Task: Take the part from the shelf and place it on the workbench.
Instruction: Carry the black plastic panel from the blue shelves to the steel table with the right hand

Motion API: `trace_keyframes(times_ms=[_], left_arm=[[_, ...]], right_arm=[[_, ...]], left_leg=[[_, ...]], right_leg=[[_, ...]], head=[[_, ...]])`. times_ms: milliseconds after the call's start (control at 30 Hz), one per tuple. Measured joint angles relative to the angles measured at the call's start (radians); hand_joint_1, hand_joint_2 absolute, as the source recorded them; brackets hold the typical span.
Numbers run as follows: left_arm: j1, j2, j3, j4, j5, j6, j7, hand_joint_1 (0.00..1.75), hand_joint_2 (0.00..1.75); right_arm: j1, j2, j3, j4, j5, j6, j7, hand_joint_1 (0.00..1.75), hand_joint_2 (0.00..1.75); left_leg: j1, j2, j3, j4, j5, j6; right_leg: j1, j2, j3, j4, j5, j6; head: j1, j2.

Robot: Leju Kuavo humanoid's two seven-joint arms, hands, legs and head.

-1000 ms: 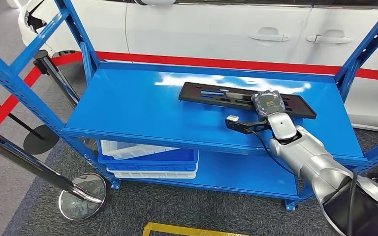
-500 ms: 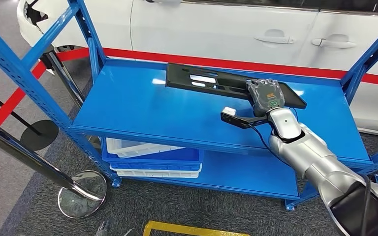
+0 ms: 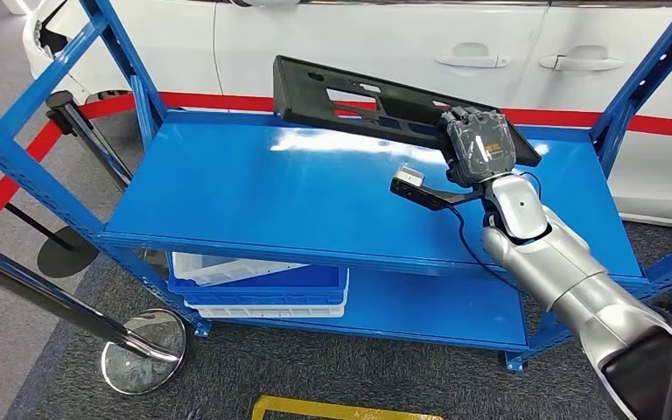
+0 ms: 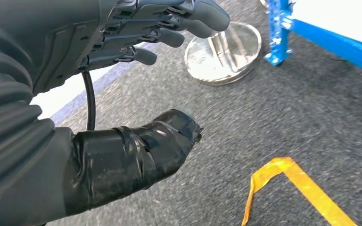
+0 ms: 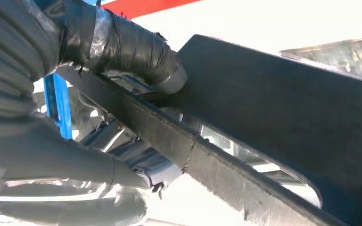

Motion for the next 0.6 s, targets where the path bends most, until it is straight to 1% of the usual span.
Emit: trace_keyframes(times_ms=[33, 67, 100, 133, 167, 200, 233, 267, 300, 333, 367, 400, 467, 500, 533, 567, 600], left_arm=[[0.002, -0.001, 0.006, 0.000, 0.001, -0.002, 0.003, 0.00, 1.75], [0.003, -0.001, 0.012, 0.000, 0.003, -0.004, 0.006, 0.00, 1.75], [0.004, -0.002, 0.018, 0.000, 0.005, -0.005, 0.007, 0.00, 1.75], [0.003, -0.001, 0.025, -0.001, 0.007, -0.006, 0.008, 0.00, 1.75], [0.003, -0.001, 0.031, -0.001, 0.008, -0.006, 0.008, 0.00, 1.75], [0.003, 0.000, 0.037, -0.002, 0.009, -0.008, 0.008, 0.00, 1.75], [0.003, 0.000, 0.043, -0.002, 0.011, -0.011, 0.008, 0.00, 1.75], [0.004, 0.000, 0.047, -0.002, 0.013, -0.014, 0.008, 0.00, 1.75], [0.005, 0.000, 0.050, -0.002, 0.015, -0.018, 0.008, 0.00, 1.75], [0.006, 0.000, 0.052, -0.002, 0.016, -0.021, 0.008, 0.00, 1.75], [0.006, 0.000, 0.054, -0.002, 0.016, -0.023, 0.009, 0.00, 1.75], [0.005, 0.000, 0.057, -0.002, 0.016, -0.025, 0.010, 0.00, 1.75], [0.004, 0.000, 0.061, -0.002, 0.013, -0.029, 0.013, 0.00, 1.75], [0.005, 0.000, 0.062, -0.002, 0.011, -0.031, 0.015, 0.00, 1.75], [0.005, -0.001, 0.063, -0.002, 0.009, -0.033, 0.016, 0.00, 1.75], [0.005, -0.001, 0.064, -0.002, 0.008, -0.036, 0.017, 0.00, 1.75], [0.005, 0.000, 0.064, -0.002, 0.007, -0.038, 0.019, 0.00, 1.75]], right_arm=[[0.005, 0.000, -0.004, -0.013, -0.012, -0.010, -0.007, 1.75, 1.75], [0.011, 0.000, -0.008, -0.026, -0.025, -0.018, -0.015, 1.75, 1.75], [0.015, 0.000, -0.013, -0.041, -0.035, -0.024, -0.022, 1.75, 1.75], [0.018, 0.000, -0.019, -0.057, -0.043, -0.028, -0.029, 1.75, 1.75], [0.020, -0.001, -0.025, -0.072, -0.050, -0.031, -0.034, 1.75, 1.75], [0.023, -0.002, -0.031, -0.086, -0.055, -0.035, -0.039, 1.75, 1.75], [0.027, -0.002, -0.036, -0.099, -0.058, -0.038, -0.044, 1.75, 1.75], [0.033, -0.003, -0.039, -0.112, -0.061, -0.041, -0.048, 1.75, 1.75], [0.040, -0.005, -0.043, -0.126, -0.062, -0.043, -0.052, 1.75, 1.75], [0.047, -0.006, -0.047, -0.141, -0.063, -0.045, -0.055, 1.75, 1.75], [0.052, -0.008, -0.052, -0.156, -0.062, -0.047, -0.059, 1.75, 1.75], [0.056, -0.009, -0.057, -0.171, -0.061, -0.050, -0.062, 1.75, 1.75], [0.065, -0.010, -0.066, -0.201, -0.060, -0.059, -0.069, 1.75, 1.75], [0.071, -0.010, -0.069, -0.215, -0.061, -0.064, -0.071, 1.75, 1.75], [0.078, -0.010, -0.072, -0.230, -0.062, -0.068, -0.074, 1.75, 1.75], [0.085, -0.010, -0.076, -0.244, -0.063, -0.070, -0.076, 1.75, 1.75], [0.089, -0.010, -0.079, -0.258, -0.064, -0.072, -0.078, 1.75, 1.75]], left_leg=[[-0.001, 0.000, -0.004, 0.012, 0.004, 0.003], [-0.004, 0.000, 0.009, -0.014, 0.026, 0.011], [-0.009, -0.001, 0.040, -0.073, 0.060, 0.023], [-0.016, -0.001, 0.075, -0.143, 0.087, 0.037], [-0.022, -0.001, 0.105, -0.203, 0.109, 0.049], [-0.028, -0.001, 0.124, -0.242, 0.121, 0.056], [-0.032, -0.001, 0.131, -0.257, 0.123, 0.060], [-0.034, -0.001, 0.132, -0.263, 0.130, 0.059], [-0.031, 0.000, 0.134, -0.274, 0.139, 0.060], [-0.028, 0.002, 0.135, -0.288, 0.150, 0.060], [-0.024, 0.004, 0.135, -0.302, 0.163, 0.062], [-0.020, 0.005, 0.133, -0.313, 0.174, 0.062], [-0.019, 0.006, 0.120, -0.314, 0.186, 0.064], [-0.018, 0.006, 0.111, -0.310, 0.190, 0.062], [-0.015, 0.006, 0.102, -0.306, 0.194, 0.060], [-0.012, 0.006, 0.091, -0.300, 0.198, 0.056], [-0.007, 0.006, 0.078, -0.291, 0.201, 0.051]], right_leg=[[0.004, 0.001, 0.000, 0.000, 0.001, -0.001], [0.007, 0.002, 0.000, 0.000, 0.001, -0.002], [0.011, 0.003, 0.001, 0.000, 0.002, -0.004], [0.013, 0.004, 0.000, 0.000, 0.003, -0.004], [0.014, 0.005, -0.001, -0.001, 0.005, -0.004], [0.012, 0.004, -0.002, -0.001, 0.007, -0.002], [0.010, 0.004, -0.004, -0.003, 0.010, 0.002], [0.008, 0.004, -0.005, -0.006, 0.015, 0.007], [0.007, 0.003, -0.006, -0.009, 0.016, 0.011], [0.008, 0.003, -0.008, -0.008, 0.009, 0.016], [0.010, 0.002, -0.013, 0.007, -0.012, 0.019], [0.011, 0.001, -0.023, 0.042, -0.048, 0.021], [0.009, 0.000, -0.052, 0.156, -0.131, 0.028], [0.007, 0.000, -0.062, 0.207, -0.155, 0.032], [0.004, 0.000, -0.057, 0.228, -0.159, 0.038], [-0.001, -0.001, -0.037, 0.215, -0.146, 0.044], [-0.007, -0.002, -0.002, 0.169, -0.121, 0.052]], head=[[0.000, 0.000], [0.000, 0.000], [0.000, 0.000], [0.000, 0.000], [0.001, 0.000], [0.001, 0.000], [0.001, 0.000], [0.000, 0.000], [0.000, 0.000], [0.001, 0.000], [0.002, 0.000], [0.005, 0.000], [0.008, 0.000], [0.009, 0.000], [0.009, 0.000], [0.009, 0.000], [0.009, 0.000]])
